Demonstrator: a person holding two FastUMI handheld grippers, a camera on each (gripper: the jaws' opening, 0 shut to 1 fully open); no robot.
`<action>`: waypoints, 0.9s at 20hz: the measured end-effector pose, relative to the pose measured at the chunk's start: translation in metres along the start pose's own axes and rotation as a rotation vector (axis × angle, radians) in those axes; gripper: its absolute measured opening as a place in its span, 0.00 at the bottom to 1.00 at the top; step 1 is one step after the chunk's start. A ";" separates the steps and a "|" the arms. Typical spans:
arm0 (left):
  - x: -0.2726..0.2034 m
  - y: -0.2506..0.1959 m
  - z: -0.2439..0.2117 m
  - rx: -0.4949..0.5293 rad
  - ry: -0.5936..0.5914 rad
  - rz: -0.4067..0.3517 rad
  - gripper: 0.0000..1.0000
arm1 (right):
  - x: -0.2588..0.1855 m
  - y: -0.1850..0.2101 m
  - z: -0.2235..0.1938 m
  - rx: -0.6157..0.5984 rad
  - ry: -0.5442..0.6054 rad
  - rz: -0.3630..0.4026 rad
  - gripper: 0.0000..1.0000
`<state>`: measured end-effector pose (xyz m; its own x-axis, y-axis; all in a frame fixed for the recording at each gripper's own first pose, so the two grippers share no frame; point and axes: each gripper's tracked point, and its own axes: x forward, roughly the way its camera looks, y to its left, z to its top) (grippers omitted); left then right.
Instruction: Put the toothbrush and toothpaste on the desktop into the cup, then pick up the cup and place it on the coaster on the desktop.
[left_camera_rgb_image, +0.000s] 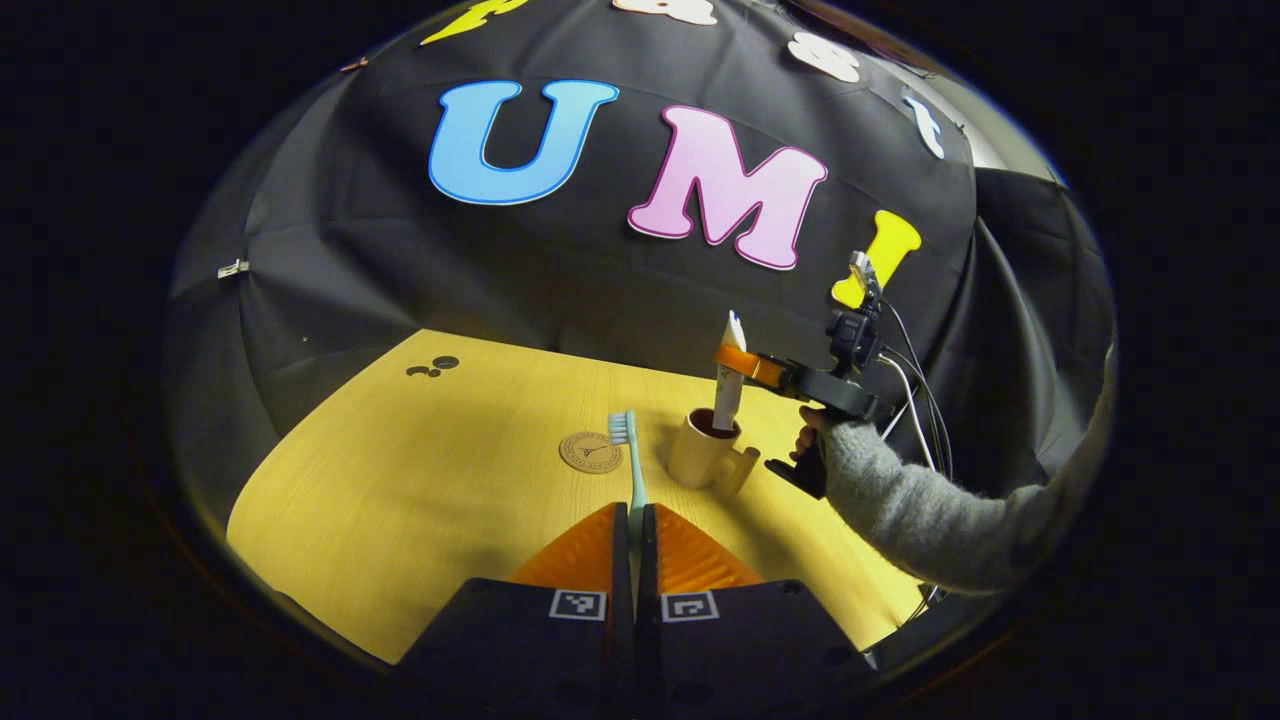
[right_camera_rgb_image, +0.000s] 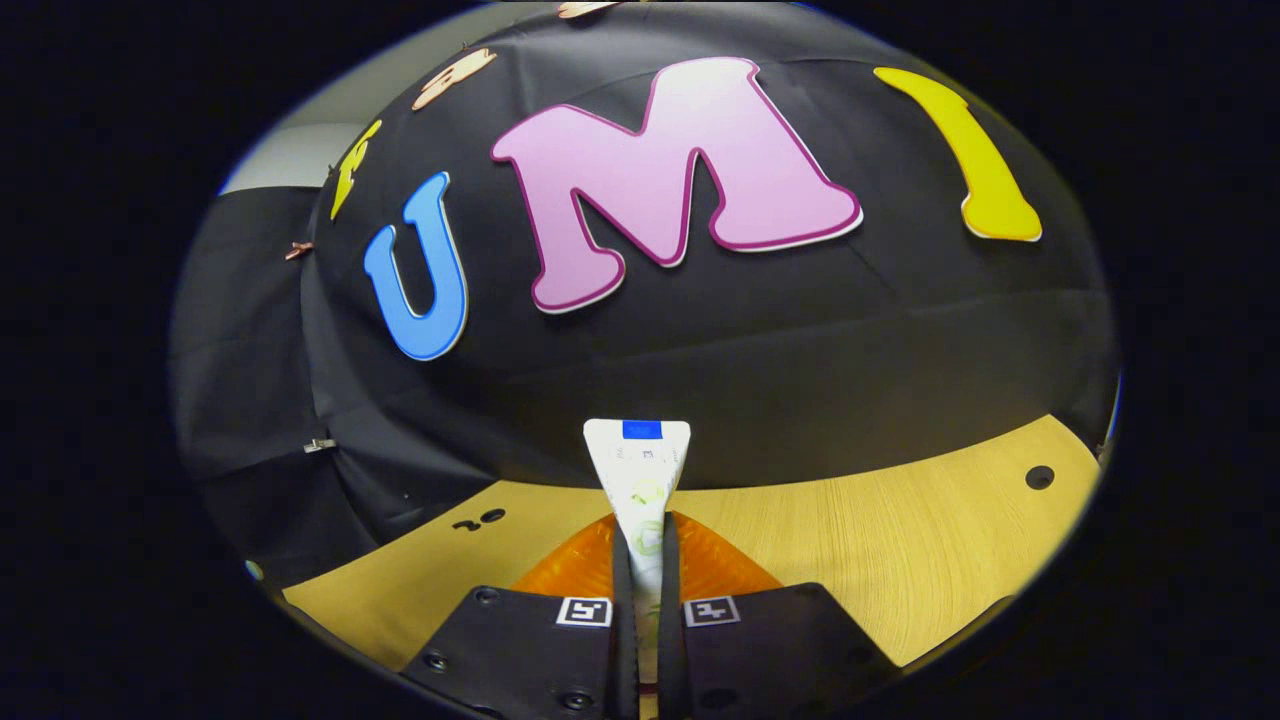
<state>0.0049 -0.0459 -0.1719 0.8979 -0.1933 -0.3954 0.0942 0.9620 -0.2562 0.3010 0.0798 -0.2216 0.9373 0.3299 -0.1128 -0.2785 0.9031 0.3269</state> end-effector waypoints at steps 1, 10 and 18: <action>0.000 0.001 -0.001 0.000 0.001 0.003 0.06 | 0.000 -0.003 -0.007 -0.010 0.013 -0.010 0.11; 0.006 0.007 -0.007 -0.008 0.010 0.017 0.06 | -0.006 -0.002 -0.050 -0.017 0.100 -0.022 0.14; 0.018 -0.008 0.019 -0.023 -0.059 -0.026 0.06 | -0.025 0.001 -0.040 0.005 0.079 -0.027 0.39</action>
<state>0.0284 -0.0529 -0.1598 0.9194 -0.2054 -0.3355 0.1082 0.9520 -0.2863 0.2690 0.0832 -0.2559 0.9248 0.3264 -0.1954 -0.2523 0.9106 0.3272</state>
